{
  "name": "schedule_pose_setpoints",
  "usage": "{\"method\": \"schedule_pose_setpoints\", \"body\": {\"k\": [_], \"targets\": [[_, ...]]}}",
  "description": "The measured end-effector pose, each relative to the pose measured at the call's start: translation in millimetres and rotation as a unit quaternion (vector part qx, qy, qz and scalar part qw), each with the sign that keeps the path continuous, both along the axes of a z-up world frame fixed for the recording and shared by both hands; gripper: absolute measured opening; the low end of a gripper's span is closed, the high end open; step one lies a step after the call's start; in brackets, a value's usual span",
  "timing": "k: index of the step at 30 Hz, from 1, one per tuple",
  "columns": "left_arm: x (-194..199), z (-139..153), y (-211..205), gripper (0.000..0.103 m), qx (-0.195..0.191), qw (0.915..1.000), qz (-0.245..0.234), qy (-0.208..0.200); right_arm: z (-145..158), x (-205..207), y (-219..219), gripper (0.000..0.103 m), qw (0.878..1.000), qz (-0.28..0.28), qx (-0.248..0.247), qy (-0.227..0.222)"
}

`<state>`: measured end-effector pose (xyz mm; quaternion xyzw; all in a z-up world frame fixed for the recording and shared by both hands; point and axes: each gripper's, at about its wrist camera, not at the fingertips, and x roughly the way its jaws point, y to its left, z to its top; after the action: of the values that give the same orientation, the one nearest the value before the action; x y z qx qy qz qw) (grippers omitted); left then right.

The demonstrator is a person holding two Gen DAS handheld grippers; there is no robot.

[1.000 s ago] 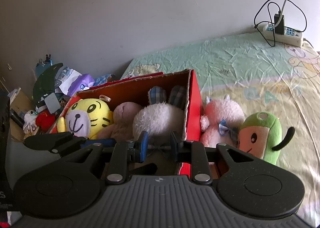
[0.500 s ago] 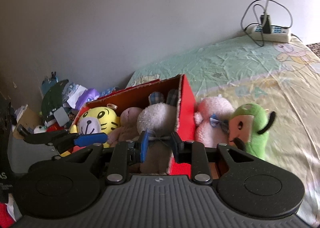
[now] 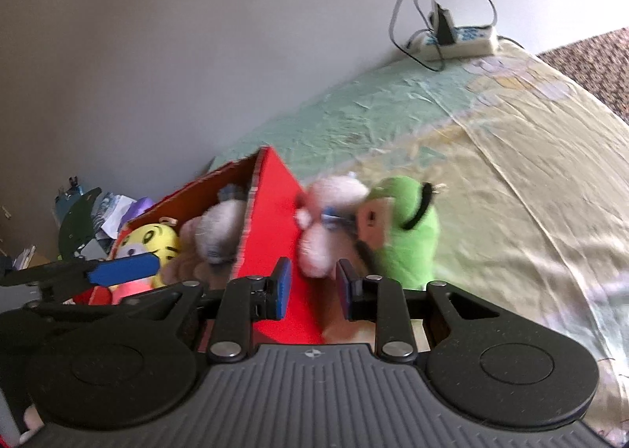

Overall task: Organize objects
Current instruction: 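Move the right gripper to the green plush toy beside the box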

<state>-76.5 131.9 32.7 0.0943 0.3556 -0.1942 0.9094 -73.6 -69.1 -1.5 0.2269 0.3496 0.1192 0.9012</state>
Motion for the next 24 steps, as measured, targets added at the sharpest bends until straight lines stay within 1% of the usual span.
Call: {"method": "schedule_pose_setpoints", "body": {"k": [6,8,12,16,17,19,21,24], "targets": [[-8.1,2.3,-38.2,0.068,-0.002,0.9997,-0.023,-0.003,-10.1,9.2,-32.6,0.029,1.000,0.001,0.012,0.020],[-11.1,1.1,-53.7,0.068,0.003,0.9995,-0.031,-0.008,-13.3,13.4,-44.9,0.033,0.999,0.004,0.017,0.028],[-12.8,-5.2,-85.0,0.069,0.012,0.9991,-0.041,-0.008,-17.0,22.5,-67.9,0.033,0.999,0.018,0.026,0.039],[-8.5,-17.8,-114.6,0.071,0.035,0.9986,-0.040,-0.004,-22.2,34.0,-91.8,0.036,0.998,0.026,0.035,0.052],[-6.9,-22.0,-120.5,0.071,0.042,0.9984,-0.037,-0.003,-24.3,37.1,-97.8,0.038,0.997,0.029,0.040,0.057],[-2.2,-29.9,-131.0,0.071,0.054,0.9981,-0.030,0.002,-28.9,42.9,-108.6,0.042,0.996,0.034,0.055,0.069],[4.0,-40.3,-142.9,0.071,0.069,0.9974,-0.019,0.010,-33.3,50.4,-117.3,0.042,0.993,0.042,0.072,0.080],[11.2,-53.2,-155.4,0.072,0.090,0.9959,-0.004,0.014,-37.6,61.8,-124.7,0.045,0.990,0.055,0.092,0.090]]}}
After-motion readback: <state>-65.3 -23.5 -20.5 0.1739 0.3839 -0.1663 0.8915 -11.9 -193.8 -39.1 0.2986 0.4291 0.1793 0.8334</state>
